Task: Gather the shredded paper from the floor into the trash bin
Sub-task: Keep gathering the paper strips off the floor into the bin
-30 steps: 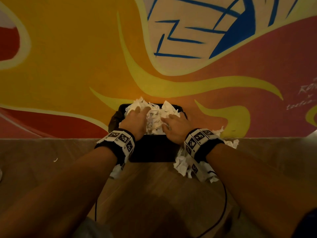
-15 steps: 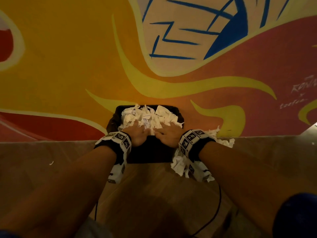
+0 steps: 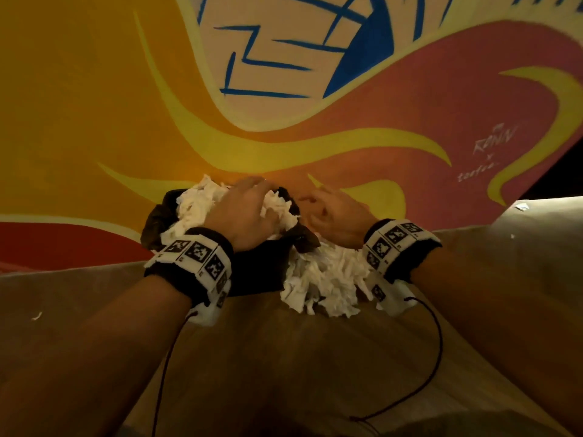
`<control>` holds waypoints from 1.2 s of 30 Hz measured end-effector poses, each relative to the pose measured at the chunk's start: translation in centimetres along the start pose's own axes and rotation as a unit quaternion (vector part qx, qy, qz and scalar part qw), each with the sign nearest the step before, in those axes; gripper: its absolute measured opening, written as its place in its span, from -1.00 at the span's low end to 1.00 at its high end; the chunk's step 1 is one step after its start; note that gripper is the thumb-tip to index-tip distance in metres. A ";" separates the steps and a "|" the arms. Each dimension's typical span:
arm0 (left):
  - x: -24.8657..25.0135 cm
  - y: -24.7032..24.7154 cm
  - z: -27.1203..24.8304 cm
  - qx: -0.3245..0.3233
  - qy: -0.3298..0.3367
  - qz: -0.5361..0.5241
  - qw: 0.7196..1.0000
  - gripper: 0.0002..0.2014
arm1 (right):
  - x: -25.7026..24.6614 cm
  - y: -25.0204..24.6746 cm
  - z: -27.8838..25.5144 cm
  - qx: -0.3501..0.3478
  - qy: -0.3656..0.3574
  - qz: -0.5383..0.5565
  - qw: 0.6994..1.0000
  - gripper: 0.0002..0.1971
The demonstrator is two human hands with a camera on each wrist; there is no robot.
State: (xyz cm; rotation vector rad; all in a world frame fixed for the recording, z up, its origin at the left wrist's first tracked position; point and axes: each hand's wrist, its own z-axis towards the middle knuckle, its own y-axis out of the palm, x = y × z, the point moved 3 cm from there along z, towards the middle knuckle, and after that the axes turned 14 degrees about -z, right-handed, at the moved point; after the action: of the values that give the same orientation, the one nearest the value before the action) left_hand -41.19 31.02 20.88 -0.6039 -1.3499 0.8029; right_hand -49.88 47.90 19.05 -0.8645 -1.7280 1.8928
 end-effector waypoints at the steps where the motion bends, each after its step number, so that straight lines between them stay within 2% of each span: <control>1: 1.2 0.9 0.1 -0.021 0.008 -0.054 0.998 -0.58 | 1.4 0.1 -0.9 0.005 0.018 0.022 1.000 -0.68; 3: 3.0 3.5 0.1 -0.080 0.009 -0.116 0.990 -0.69 | 4.1 0.9 -2.5 -0.017 0.049 0.060 0.997 -0.76; 5: 3.6 6.9 -0.2 -0.142 -0.001 -0.131 0.981 -0.74 | 6.5 2.2 -4.0 -0.076 0.064 0.048 0.994 -0.79; 8: 2.1 12.3 -1.4 -0.236 -0.043 -0.074 0.968 -0.66 | 9.3 5.0 -6.3 -0.158 0.079 0.012 0.984 -0.76; 10: 0.1 15.3 -2.3 -0.263 -0.077 -0.045 0.961 -0.57 | 10.3 7.2 -7.5 -0.185 0.086 0.006 0.979 -0.76; 15: -4.5 20.6 -2.4 -0.214 -0.127 -0.041 0.968 -0.27 | 10.8 12.7 -8.9 -0.205 0.104 0.036 0.973 -0.73; 18: -6.5 23.2 -2.0 -0.260 -0.165 -0.029 0.951 -0.19 | 9.6 15.8 -9.3 -0.208 0.093 0.016 0.973 -0.56; 21: -7.8 24.9 -2.2 -0.267 -0.184 0.006 0.946 -0.28 | 8.4 18.4 -9.8 -0.243 0.096 0.040 0.965 -0.35; 24: -8.0 25.7 -3.0 -0.239 -0.187 0.014 0.953 -0.47 | 7.7 19.9 -10.2 -0.292 0.076 0.012 0.953 -0.30; 27: -7.5 26.4 -4.4 -0.222 -0.178 0.014 0.959 -0.64 | 7.2 20.8 -10.9 -0.303 0.053 -0.028 0.951 -0.35; 29: -7.4 26.5 -5.4 -0.232 -0.180 0.028 0.956 -0.69 | 7.2 21.1 -11.3 -0.303 0.041 -0.045 0.951 -0.46; 31: -7.5 26.9 -6.3 -0.260 -0.182 0.034 0.947 -0.73 | 7.4 21.2 -11.9 -0.310 0.042 -0.034 0.949 -0.54; 33: -7.3 27.2 -7.0 -0.265 -0.201 0.010 0.943 -0.86 | 8.2 21.1 -12.6 -0.312 0.055 0.004 0.948 -0.62; 36: -7.0 27.1 -7.7 -0.210 -0.214 -0.085 0.950 -0.76 | 9.9 20.3 -13.9 -0.268 0.096 0.035 0.958 -0.81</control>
State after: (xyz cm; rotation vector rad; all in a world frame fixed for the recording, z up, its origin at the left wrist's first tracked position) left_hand -37.96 42.35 -5.64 -0.6523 -1.9729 0.5207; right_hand -45.35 62.03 -2.95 -1.2697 -2.1400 1.3299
